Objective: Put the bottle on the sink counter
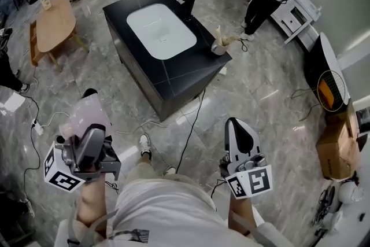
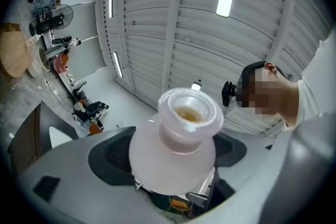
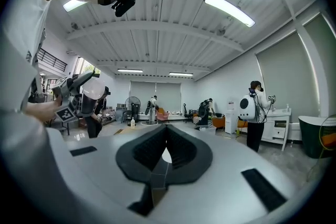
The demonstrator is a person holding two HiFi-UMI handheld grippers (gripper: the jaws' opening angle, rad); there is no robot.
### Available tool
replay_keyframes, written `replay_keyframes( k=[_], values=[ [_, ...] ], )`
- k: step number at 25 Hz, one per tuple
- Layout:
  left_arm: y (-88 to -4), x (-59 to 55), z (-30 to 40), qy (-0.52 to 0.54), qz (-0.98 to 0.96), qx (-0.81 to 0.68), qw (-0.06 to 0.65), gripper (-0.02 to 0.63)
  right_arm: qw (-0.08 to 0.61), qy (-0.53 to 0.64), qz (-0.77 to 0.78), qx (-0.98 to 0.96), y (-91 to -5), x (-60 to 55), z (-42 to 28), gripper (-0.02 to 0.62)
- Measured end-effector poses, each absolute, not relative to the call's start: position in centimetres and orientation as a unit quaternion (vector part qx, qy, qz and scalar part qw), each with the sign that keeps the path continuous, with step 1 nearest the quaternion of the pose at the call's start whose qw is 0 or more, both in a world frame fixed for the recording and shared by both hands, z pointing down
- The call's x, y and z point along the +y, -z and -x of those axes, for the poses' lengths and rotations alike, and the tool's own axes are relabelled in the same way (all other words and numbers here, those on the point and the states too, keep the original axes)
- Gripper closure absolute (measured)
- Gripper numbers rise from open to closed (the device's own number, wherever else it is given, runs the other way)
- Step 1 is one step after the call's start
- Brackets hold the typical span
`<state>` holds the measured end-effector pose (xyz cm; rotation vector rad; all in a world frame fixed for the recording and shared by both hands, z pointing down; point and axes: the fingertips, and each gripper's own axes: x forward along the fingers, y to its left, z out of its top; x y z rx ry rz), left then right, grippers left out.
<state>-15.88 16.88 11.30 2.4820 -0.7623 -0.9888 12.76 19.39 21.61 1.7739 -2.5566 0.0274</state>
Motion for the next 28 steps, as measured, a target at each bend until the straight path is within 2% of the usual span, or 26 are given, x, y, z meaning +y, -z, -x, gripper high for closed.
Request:
replay_keyframes(
  k=[16,23,28],
  values=[
    [-13.9,-1.2,19.7,0.327,-0.896,-0.197,0.227,0.196,0.032,-0.003,-0.598,-0.801,-20.5,2.1,-5.7,0.584],
    [-14.7,-4.8,17.9,0.333,-0.891,-0.185,0.248,0.197,0.043,-0.007,-0.613,-0.789,-20.9,-0.6,-7.7,0.584],
    [-14.6,-6.0,15.4,0.331,-0.893,-0.194,0.237,0.196,0.037,-0.003,-0.604,-0.796,-20.7,-2.0,-10.0,0.584]
  ],
)
